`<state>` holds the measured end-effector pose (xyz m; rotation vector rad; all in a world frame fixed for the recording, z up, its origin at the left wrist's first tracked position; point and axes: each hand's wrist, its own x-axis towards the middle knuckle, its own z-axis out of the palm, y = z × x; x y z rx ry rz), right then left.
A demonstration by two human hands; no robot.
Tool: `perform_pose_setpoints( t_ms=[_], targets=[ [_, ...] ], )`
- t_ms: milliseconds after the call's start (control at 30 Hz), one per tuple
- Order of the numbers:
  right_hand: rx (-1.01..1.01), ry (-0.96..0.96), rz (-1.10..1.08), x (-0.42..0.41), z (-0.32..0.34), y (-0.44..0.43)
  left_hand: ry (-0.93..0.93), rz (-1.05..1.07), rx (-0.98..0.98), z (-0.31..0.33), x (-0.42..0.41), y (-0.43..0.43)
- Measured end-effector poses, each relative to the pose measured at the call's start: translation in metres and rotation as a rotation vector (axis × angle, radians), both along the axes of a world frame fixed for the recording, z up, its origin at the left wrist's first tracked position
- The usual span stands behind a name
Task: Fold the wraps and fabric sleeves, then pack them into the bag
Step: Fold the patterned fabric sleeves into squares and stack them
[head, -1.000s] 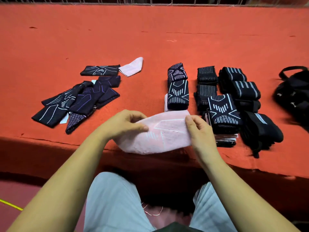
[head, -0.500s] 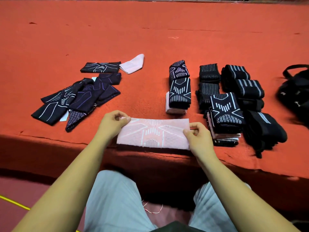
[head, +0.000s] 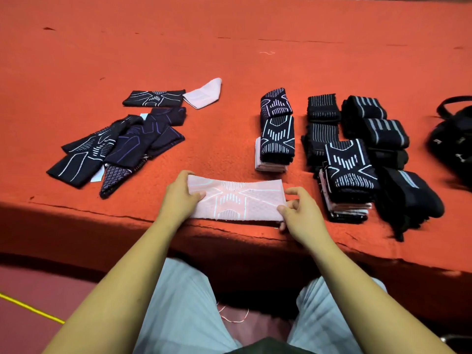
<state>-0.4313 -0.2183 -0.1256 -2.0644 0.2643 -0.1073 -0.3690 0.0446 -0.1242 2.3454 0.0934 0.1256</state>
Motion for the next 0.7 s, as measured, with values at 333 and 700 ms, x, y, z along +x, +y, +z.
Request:
perform_pose_setpoints(
  t_ms=[333, 700],
  targets=[
    [-0.217, 0.002, 0.121, -0.007, 0.006, -0.001, -0.051, 0.07, -0.004, -0.001, 0.002, 0.005],
    [-0.337, 0.023, 0.143, -0.017, 0.013, 0.001, -0.059, 0.098, 0.026, 0.0, 0.004, 0.007]
  ],
)
